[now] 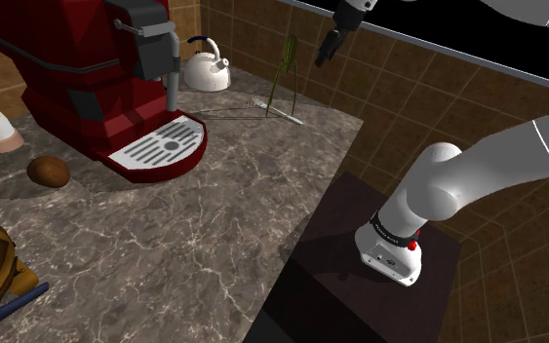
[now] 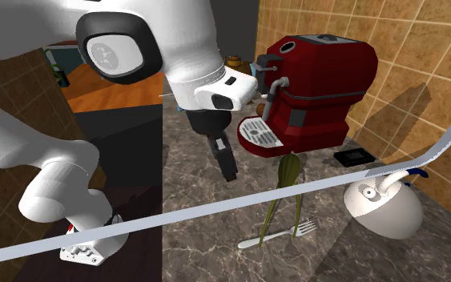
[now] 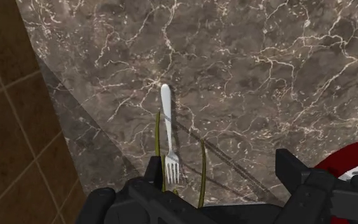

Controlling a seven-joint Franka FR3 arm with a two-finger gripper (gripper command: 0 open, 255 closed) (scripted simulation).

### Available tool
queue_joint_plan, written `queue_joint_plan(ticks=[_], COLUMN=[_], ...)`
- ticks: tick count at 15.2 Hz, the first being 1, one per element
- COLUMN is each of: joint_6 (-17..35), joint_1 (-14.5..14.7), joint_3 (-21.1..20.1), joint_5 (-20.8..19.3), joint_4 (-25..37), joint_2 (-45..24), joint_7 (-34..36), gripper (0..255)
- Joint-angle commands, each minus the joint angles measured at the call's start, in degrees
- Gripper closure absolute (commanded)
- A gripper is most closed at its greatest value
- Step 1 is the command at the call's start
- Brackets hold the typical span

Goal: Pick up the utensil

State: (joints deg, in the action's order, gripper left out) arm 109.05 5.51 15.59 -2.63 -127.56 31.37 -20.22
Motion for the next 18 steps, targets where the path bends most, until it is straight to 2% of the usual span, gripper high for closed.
queue_joint_plan(ticks=[1,4,8,9,16,18], joint_6=[2.46,5.05,7.05,7.13,12.84,12.84], joint_1=[1.59,4.10,6.95,7.07,7.01,7.00], joint_3=[2.56,6.20,10.30,10.53,10.79,10.79], joint_5=[0.48,2.42,7.09,7.61,8.21,8.21], joint_4=[2.13,6.51,13.73,14.42,9.12,9.12], joint_2=[-3.89,-10.22,-19.40,-20.22,-20.76,-20.76], joint_7=[-6.27,-15.38,-28.02,-29.12,-30.19,-30.19], gripper=[0,0,0,0,0,0])
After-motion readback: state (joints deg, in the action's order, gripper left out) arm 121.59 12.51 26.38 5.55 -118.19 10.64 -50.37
